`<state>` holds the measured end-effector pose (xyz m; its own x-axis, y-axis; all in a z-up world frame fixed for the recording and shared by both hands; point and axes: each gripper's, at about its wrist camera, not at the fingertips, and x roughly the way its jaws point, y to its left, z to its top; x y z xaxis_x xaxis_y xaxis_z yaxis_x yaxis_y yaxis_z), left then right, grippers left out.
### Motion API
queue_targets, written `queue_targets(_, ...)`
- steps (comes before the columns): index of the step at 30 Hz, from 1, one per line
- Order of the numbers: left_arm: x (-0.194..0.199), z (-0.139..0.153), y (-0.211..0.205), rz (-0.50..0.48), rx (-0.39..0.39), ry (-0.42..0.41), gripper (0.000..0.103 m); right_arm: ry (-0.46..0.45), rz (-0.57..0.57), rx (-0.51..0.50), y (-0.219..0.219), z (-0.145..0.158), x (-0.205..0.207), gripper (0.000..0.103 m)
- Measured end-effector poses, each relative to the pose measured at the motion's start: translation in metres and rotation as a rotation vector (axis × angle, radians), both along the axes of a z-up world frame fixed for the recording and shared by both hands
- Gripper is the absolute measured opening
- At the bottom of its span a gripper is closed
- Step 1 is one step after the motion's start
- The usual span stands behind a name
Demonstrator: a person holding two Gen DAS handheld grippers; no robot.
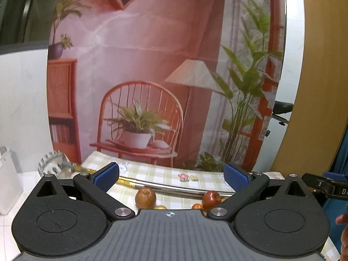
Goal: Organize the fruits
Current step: 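Lower both tools toward the fruit pile, left tool over a tangerine, then close the left tool on the tangerine and lift it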
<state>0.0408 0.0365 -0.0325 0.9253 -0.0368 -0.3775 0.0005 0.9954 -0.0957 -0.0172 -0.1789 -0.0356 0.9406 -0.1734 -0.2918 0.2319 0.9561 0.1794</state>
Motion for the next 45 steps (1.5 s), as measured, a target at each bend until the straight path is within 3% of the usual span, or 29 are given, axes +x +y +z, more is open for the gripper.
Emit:
queue_targets(9, 0.042, -0.028, 0.007, -0.041, 0.022, 0.073, 0.101, 0.021, 0.026, 0.014, -0.024, -0.028, 0.024, 0.103)
queue_targets(15, 0.069, -0.047, 0.021, -0.057, 0.034, 0.141, 0.094, 0.058, 0.036, 0.054, -0.044, -0.046, 0.046, 0.103)
queue_targets(23, 0.109, -0.088, 0.027, -0.079, 0.023, 0.272, 0.076, 0.101, 0.04, 0.074, -0.054, -0.072, 0.083, 0.102)
queue_targets(32, 0.156, -0.145, 0.017, -0.163, -0.016, 0.441, 0.047, 0.163, 0.11, -0.022, -0.037, -0.107, 0.109, 0.091)
queue_targets(36, 0.174, -0.168, 0.001, -0.225, -0.025, 0.481, 0.046, 0.172, 0.12, -0.016, -0.033, -0.116, 0.113, 0.083)
queue_targets(40, 0.19, -0.186, -0.01, -0.223, 0.024, 0.484, 0.04, 0.178, 0.088, 0.046, -0.041, -0.122, 0.116, 0.08)
queue_targets(45, 0.203, -0.198, -0.013, -0.22, 0.075, 0.488, 0.04, 0.192, 0.059, 0.124, -0.057, -0.132, 0.12, 0.078)
